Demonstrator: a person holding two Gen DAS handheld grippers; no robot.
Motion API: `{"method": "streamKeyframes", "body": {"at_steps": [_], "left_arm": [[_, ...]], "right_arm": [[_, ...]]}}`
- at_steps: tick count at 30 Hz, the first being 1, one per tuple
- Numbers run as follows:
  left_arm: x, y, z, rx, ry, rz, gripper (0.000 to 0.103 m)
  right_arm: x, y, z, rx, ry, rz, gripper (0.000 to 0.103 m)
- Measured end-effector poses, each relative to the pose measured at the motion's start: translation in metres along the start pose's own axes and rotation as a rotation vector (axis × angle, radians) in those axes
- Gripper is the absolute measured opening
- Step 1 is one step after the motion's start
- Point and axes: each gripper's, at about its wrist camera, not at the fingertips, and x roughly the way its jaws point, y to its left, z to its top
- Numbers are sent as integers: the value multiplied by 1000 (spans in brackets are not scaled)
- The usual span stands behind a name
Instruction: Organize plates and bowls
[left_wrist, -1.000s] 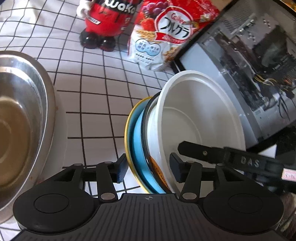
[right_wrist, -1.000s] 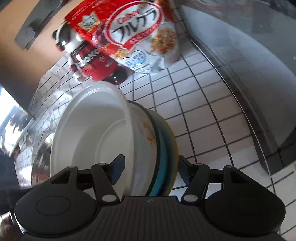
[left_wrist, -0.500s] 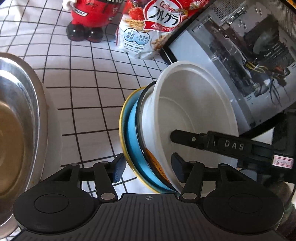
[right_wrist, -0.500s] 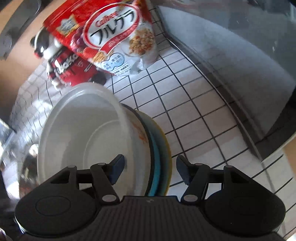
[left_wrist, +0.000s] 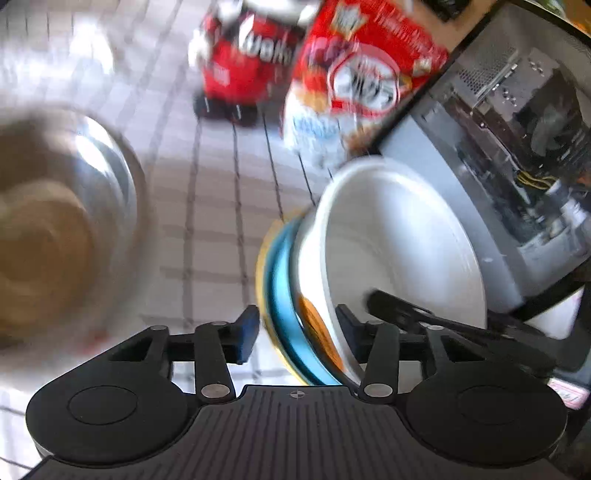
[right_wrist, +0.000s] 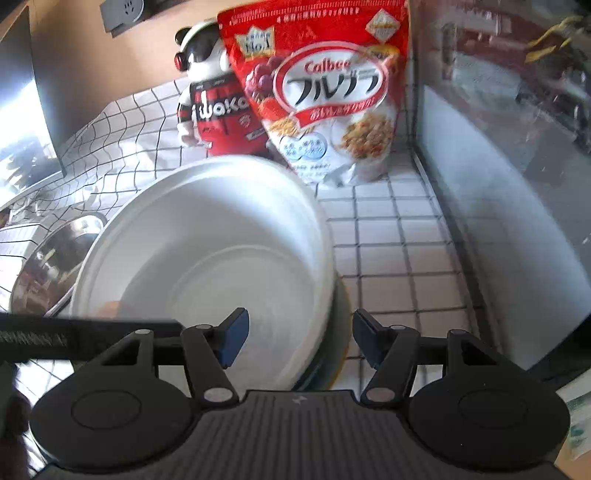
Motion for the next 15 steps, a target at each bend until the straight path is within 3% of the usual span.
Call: {"method": "streamKeyframes", "body": {"at_steps": [3, 6, 10, 15], "left_arm": [[-14, -15, 3, 94, -49, 62, 40], [-11, -20, 3, 72, -41, 110, 35], [-4, -19, 6, 29, -17, 135, 32], [2, -27, 3, 69, -7, 194, 31]], "right_arm": [[-10, -3, -2, -11, -65, -22, 63], [-14, -8, -4, 15, -125, -8, 63], [-8, -10, 2, 13, -44, 66, 63], [-1, -5, 8, -27, 15, 62, 63]]}}
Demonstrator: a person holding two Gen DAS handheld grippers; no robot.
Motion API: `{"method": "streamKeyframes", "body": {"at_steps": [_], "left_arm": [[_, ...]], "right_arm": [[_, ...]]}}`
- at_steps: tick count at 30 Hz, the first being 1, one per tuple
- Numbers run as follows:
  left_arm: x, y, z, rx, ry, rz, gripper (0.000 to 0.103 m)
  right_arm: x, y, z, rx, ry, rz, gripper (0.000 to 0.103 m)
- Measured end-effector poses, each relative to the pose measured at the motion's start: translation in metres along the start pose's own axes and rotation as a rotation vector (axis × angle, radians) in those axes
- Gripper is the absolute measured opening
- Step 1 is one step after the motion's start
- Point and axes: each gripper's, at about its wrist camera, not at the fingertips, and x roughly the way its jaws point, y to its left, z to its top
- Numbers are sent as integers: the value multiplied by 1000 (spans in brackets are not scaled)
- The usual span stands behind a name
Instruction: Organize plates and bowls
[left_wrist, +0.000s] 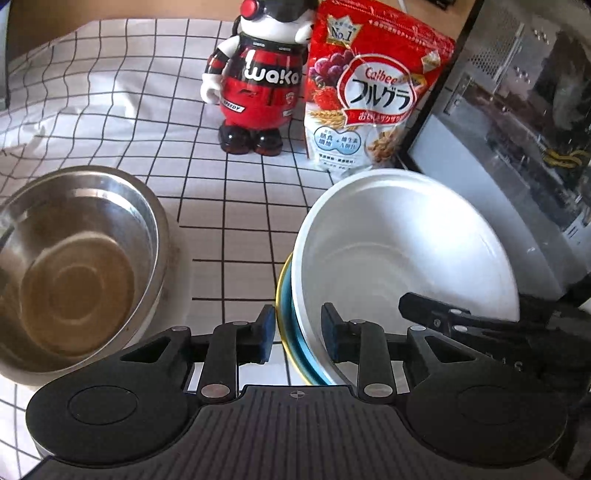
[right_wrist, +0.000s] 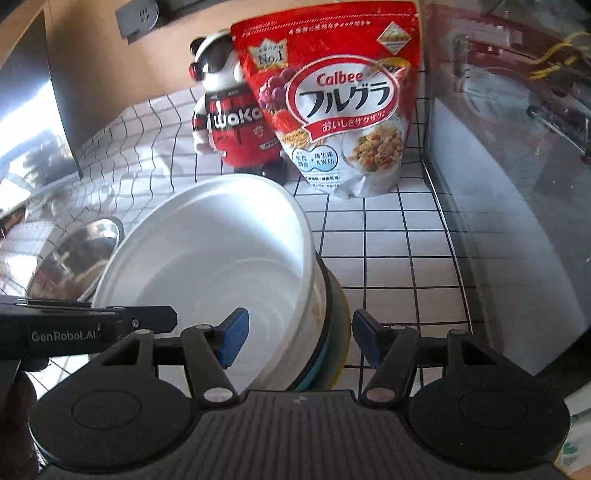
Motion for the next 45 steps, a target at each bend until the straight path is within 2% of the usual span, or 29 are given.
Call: {"method": "streamKeyframes", "body": {"at_steps": [3, 8, 11, 13, 16, 20, 24, 26, 35, 37, 40, 43, 45], "left_arm": [[3, -1, 3, -21, 48, 15, 31], [9, 5, 12, -79, 141, 22, 36], [17, 16, 11, -125, 181, -7, 48], [23, 27, 11, -182, 209, -30, 61], [29, 32, 9, -219, 238, -83, 61], [41, 25, 11, -201, 277, -120, 62], [47, 24, 13, -207, 297, -134, 74], [48, 27, 15, -223, 300, -133, 74], [46, 28, 19, -201, 298, -138, 66], [44, 28, 20, -189, 282, -133, 59], [31, 22, 18, -118, 194, -124, 48], [13, 17, 16, -65, 83, -132, 48], [5, 18, 13, -65, 49, -133, 48]], "right_arm": [[5, -2, 8, 2, 59, 2, 63], [26, -13, 32, 50, 267, 22, 63], [35, -19, 39, 79, 322, 46, 63], [40, -22, 42, 92, 342, 51, 63], [48, -24, 40, 121, 364, 90, 63], [50, -27, 41, 123, 361, 125, 63], [53, -29, 41, 116, 377, 144, 63], [53, -28, 41, 110, 379, 144, 63], [54, -31, 42, 128, 364, 153, 63], [55, -33, 41, 146, 361, 157, 63], [53, -36, 36, 168, 348, 167, 63], [51, -39, 30, 185, 333, 179, 63], [50, -39, 28, 192, 333, 180, 63]]}}
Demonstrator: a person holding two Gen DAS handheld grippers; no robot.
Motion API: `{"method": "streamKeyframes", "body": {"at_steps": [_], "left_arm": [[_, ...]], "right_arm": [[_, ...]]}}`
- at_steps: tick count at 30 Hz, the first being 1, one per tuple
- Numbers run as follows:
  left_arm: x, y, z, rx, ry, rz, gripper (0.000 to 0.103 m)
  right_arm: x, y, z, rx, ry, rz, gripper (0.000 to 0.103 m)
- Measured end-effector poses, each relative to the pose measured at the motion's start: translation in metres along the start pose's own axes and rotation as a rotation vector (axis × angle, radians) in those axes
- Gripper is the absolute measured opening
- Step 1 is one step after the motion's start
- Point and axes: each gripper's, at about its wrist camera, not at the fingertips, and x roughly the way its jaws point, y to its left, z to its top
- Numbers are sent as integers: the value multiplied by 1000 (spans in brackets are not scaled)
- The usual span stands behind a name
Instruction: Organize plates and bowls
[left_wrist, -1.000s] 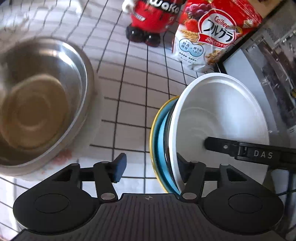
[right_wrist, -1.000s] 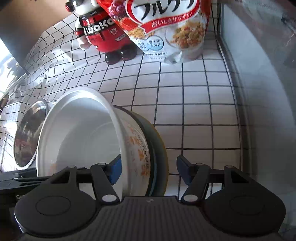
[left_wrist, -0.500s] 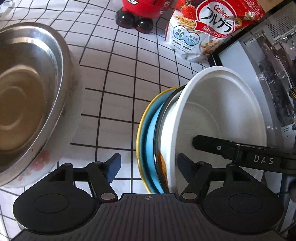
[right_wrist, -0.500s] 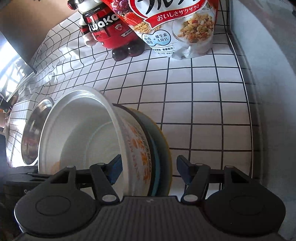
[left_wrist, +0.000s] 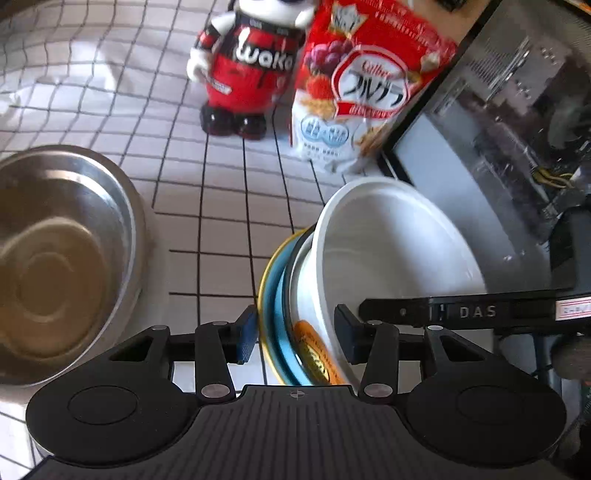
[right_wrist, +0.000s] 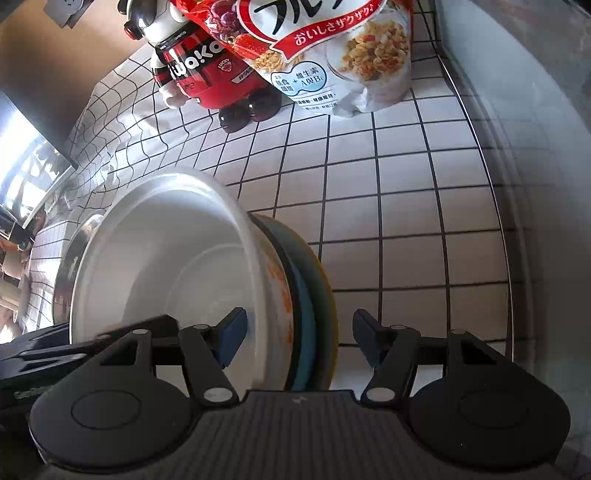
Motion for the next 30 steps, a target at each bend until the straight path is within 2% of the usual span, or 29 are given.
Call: {"method": "streamKeyframes", "body": {"at_steps": [6, 10, 14, 18, 22, 30], "left_arm": [[-11, 11, -9, -58, -21, 18, 58], [-8, 22, -9, -120, -14, -49, 57], [1, 30, -7, -188, 26, -104, 54], [17, 28, -4, -182, 98, -69, 56], [33, 20, 6, -146, 175, -41, 49], [43, 12, 18, -100, 219, -42, 48]], "right_arm": [[-4, 17, 3, -109, -11, -75, 63], [-4, 23, 3, -143, -9, -108, 63], [-4, 25, 3, -151, 5, -112, 63], [-3, 26, 5, -144, 16, -93, 58], [0, 20, 9, -80, 26, -59, 57], [3, 4, 5, 5, 42, 21, 57]]}}
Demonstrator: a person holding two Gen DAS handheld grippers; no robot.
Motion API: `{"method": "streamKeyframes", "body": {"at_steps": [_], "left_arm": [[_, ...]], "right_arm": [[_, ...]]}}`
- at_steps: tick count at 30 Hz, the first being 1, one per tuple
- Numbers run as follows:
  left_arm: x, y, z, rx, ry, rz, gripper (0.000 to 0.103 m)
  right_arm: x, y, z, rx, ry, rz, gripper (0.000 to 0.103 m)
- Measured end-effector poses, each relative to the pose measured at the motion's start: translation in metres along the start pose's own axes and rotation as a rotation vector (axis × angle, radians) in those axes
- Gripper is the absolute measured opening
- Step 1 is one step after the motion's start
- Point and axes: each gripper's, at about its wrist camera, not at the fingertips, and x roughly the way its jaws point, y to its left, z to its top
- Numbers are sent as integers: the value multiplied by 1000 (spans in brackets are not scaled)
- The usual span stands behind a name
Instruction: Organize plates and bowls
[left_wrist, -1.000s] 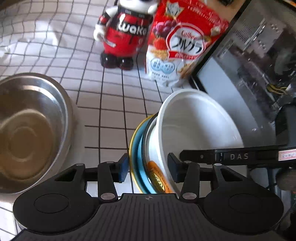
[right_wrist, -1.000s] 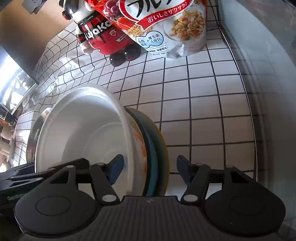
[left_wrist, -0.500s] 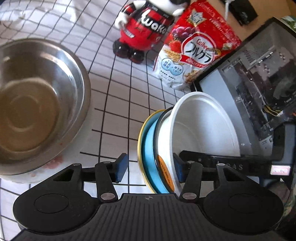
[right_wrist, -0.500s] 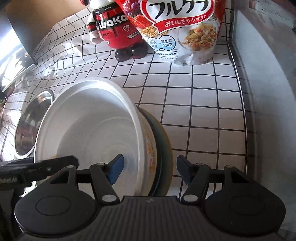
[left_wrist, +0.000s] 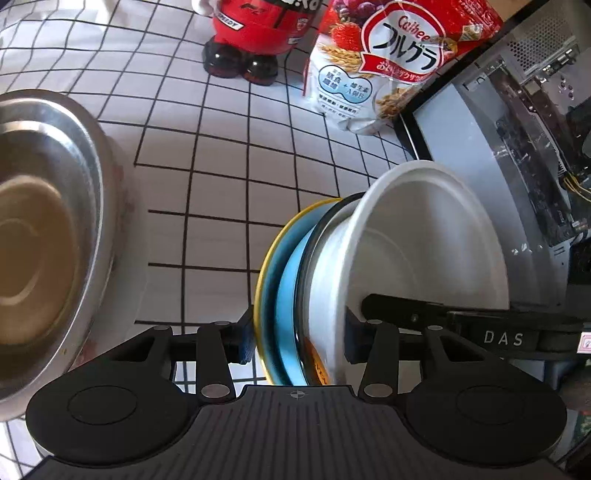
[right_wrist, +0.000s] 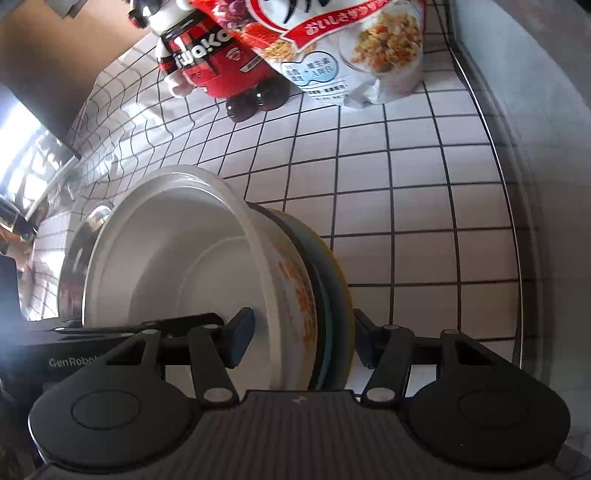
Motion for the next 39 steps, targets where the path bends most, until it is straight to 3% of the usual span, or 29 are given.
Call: {"method": "streamKeyframes", "body": {"at_steps": [6, 11, 25, 39], "left_arm": [[3, -4, 4, 11, 35, 10, 50], [3, -6, 4, 19, 46, 21, 51], [-1, -5, -2, 55, 74, 13, 52], [-1, -7, -2, 63, 84, 21, 54]], "right_arm": [[-1, -7, -11, 71, -28, 80, 56], [-3, -7, -18, 100, -63, 79, 56], [-2, -6, -30, 69, -35, 114, 56], [-3, -9, -34, 60, -66, 134, 56]]}}
